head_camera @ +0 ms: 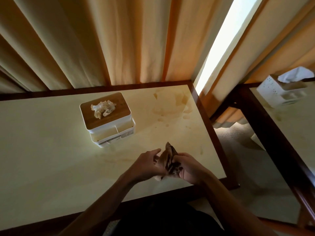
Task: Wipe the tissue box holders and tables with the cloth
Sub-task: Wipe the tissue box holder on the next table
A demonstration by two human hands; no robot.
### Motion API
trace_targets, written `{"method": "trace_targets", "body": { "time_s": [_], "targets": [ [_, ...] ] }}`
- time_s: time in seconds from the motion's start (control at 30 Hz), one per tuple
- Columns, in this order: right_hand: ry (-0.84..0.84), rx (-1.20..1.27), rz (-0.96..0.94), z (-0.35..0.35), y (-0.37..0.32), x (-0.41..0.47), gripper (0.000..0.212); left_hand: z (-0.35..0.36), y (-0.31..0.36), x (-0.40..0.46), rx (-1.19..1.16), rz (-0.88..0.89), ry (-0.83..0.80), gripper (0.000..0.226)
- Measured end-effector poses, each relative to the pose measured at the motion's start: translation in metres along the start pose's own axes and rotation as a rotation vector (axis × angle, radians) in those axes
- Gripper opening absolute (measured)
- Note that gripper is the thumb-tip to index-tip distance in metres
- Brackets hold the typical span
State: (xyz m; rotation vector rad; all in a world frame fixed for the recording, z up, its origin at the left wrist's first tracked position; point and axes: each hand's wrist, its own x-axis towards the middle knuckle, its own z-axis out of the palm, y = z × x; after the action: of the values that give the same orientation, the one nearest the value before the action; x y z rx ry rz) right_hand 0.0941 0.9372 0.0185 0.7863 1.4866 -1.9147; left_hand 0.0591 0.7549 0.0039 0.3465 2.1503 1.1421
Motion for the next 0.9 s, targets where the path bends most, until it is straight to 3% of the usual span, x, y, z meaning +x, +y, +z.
{"method": "trace_targets", "body": {
  "time_s": [0.1, 0.23, 0.4, 0.63, 0.73, 0.9],
  "targets": [
    [-0.024, 0.098, 0.024, -0.011, 0.001, 0.005, 0.028, 0.007, 0.001, -0.001, 0.060, 0.077, 0.035, 0.100],
    [-0.084, 0.133, 0.065, -0.025, 0.003, 0.011, 0.047, 0.000, -0.001, 0.001, -0.206, -0.002, 0.054, 0.051],
    [-0.146, -0.022, 0.064, -0.030, -0.005, 0.019, 0.078, -0.009, -0.005, 0.002, -0.377, -0.043, 0.045, 0.018],
    [-0.074, -0.082, 0.130, -0.030, -0.018, 0.030, 0.096, -0.010, 0.001, 0.005, -0.418, -0.078, -0.010, 0.019],
    [-0.073, -0.131, 0.155, -0.030, -0.023, 0.031, 0.084, -0.008, 0.004, 0.008, -0.434, -0.118, 0.036, 0.019],
    [-0.087, -0.310, 0.044, -0.038, -0.033, 0.030, 0.029, -0.005, 0.002, 0.017, -0.578, -0.347, 0.274, 0.018]
  ]
}}
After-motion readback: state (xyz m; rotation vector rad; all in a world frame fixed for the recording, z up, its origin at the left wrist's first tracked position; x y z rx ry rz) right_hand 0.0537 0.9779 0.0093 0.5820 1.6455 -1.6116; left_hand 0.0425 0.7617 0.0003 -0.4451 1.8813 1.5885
